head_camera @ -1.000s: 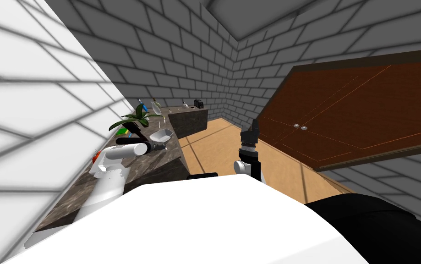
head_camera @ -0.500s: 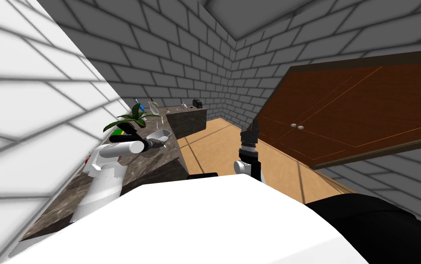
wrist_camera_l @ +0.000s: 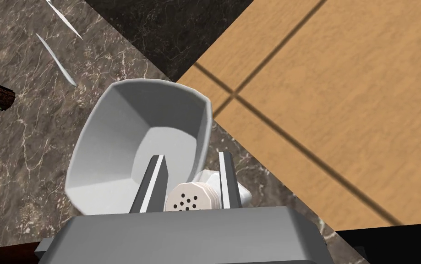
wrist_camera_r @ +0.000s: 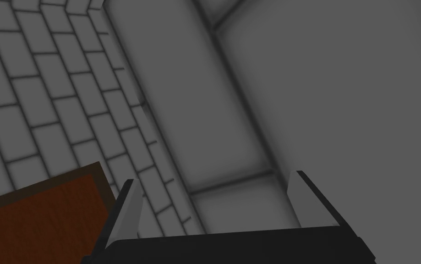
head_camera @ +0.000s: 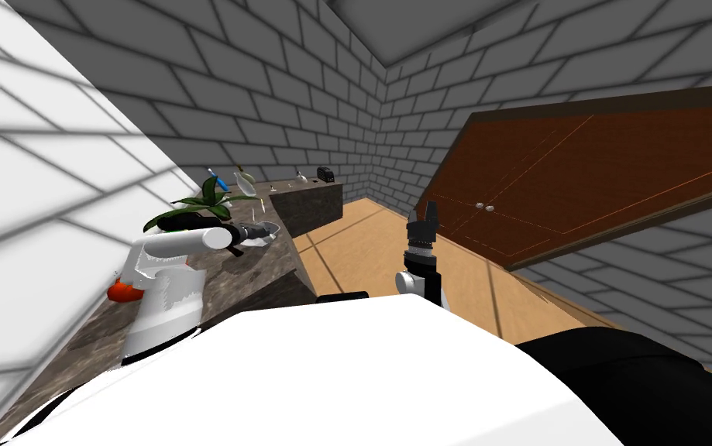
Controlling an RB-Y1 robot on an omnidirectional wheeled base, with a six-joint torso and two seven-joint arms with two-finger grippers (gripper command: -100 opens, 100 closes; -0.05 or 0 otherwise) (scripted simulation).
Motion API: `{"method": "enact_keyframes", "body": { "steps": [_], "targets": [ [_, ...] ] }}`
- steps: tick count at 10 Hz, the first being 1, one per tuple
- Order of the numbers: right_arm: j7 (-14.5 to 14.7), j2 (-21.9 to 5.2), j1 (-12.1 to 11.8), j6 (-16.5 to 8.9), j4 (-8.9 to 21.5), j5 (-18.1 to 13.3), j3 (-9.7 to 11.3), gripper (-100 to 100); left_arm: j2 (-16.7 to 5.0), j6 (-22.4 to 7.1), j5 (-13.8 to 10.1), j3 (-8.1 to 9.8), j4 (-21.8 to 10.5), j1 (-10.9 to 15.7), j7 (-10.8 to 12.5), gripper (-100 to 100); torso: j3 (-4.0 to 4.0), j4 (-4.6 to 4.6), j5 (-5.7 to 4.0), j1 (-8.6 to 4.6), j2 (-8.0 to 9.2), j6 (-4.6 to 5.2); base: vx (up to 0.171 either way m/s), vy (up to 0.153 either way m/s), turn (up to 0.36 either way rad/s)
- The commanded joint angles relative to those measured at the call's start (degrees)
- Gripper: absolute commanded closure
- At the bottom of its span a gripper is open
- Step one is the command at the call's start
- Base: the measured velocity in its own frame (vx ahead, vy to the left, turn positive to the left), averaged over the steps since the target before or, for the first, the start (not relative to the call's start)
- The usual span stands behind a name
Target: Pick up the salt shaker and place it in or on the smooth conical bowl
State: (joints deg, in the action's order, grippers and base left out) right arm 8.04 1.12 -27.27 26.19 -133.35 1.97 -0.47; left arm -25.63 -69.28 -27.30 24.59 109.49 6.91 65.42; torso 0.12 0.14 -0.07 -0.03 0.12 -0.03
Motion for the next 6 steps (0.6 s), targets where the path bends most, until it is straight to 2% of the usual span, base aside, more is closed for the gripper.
{"method": "enact_keyframes", "body": {
  "steps": [1,6],
  "targets": [
    [0.00,0.00,0.00,0.00,0.00,0.00,0.00,0,-0.74,0.52,-0.43,1.65,-0.40,1.48,0.30,100,0.00,0.00,0.00,0.00,0.00,0.00,-0.008,0.007,-0.143],
    [0.00,0.00,0.00,0.00,0.00,0.00,0.00,0,-3.50,1.64,-1.71,7.72,-2.40,7.20,1.48,100,0.05,0.03,0.00,0.05,0.06,-0.02,-0.012,0.022,-0.163]
  ]
}}
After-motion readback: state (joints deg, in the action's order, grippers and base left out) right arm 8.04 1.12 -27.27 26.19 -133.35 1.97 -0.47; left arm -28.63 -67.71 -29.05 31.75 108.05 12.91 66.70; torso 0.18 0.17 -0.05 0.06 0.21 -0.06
